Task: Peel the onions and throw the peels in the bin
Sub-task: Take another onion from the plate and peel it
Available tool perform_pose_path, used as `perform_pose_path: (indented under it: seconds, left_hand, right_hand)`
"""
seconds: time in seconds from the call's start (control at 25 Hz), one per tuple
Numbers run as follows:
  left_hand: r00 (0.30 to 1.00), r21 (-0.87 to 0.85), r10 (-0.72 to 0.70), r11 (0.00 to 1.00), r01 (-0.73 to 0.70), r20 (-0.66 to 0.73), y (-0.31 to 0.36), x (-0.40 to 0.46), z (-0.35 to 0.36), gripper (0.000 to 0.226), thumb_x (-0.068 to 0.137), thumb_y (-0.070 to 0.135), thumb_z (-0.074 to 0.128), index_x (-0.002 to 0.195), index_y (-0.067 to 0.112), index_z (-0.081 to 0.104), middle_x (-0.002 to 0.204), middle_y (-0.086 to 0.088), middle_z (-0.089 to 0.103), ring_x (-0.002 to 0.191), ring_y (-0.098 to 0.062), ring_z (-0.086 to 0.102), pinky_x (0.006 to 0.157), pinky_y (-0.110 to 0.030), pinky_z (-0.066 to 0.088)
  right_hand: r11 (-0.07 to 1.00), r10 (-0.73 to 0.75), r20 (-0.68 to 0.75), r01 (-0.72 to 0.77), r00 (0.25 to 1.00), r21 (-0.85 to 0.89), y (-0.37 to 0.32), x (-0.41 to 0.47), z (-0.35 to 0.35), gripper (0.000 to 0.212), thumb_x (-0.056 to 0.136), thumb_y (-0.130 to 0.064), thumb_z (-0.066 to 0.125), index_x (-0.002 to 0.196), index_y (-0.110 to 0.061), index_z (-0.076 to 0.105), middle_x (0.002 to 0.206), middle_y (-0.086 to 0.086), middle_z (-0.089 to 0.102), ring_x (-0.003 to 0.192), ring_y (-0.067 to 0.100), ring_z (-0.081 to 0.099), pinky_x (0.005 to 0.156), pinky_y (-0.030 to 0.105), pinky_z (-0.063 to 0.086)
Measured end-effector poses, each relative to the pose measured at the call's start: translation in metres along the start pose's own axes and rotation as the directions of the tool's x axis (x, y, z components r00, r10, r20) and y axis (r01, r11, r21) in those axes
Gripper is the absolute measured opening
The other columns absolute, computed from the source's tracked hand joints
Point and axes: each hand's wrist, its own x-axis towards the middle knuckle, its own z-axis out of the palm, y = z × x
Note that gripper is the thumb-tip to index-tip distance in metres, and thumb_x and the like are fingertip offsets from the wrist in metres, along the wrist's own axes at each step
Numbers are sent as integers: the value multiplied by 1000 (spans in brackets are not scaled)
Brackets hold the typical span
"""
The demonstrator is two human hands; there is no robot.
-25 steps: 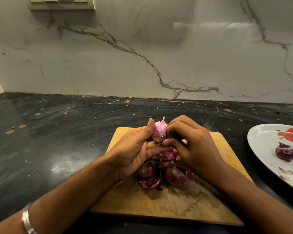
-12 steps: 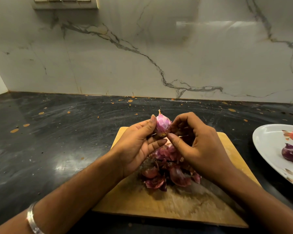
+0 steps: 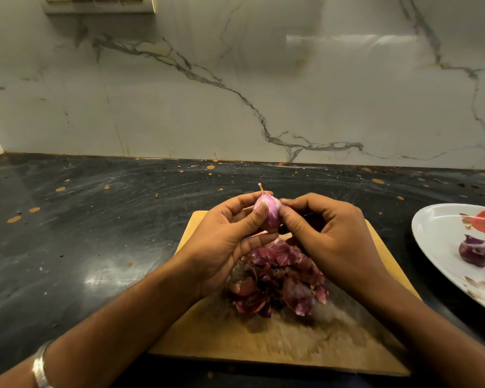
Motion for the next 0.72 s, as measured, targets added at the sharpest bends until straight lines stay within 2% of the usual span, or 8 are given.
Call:
perform_pose_path:
  seconds: [0.12,0.32,0.4,0.72]
  left_hand:
    - [1000,9,10,1000,-10,-8,0,0,0,48,78,14,67,124,3,61,112,-15,72,94,-21,72,75,-28,60]
    - [997,89,65,994,-62,-32,-8,-2,3,45,72,11,73,116,5,62,113,-18,68,91,-20,71,74,-28,59]
    - [996,92,77,993,-74,-33,-9,-2,3,43,71,9,74,113,6,63,111,-18,68,90,-20,71,73,-27,59]
    - [998,87,55,995,-56,11,-8,-3,3,41,75,8,74,115,7,64,123,-21,66,104,-27,70,80,-31,59]
  right_hand:
    - [999,-24,13,25,1000,-34,1,-1,2,13,94,-22,66,100,-18,77,88,-11,76,82,6,72,70,34,60]
    - [985,-61,-29,56,998,-164,3,-1,7,8,89,-16,70,91,-17,77,72,-6,73,61,12,65,56,38,52]
    - [980,-70,-49,59,996,-189,3,-1,7,7,86,-15,71,89,-15,77,70,-4,73,59,13,64,55,39,51]
    - [969,-98,-88,75,991,-234,0,-2,5,5,85,-12,72,81,-13,76,66,-6,70,58,12,63,53,36,50]
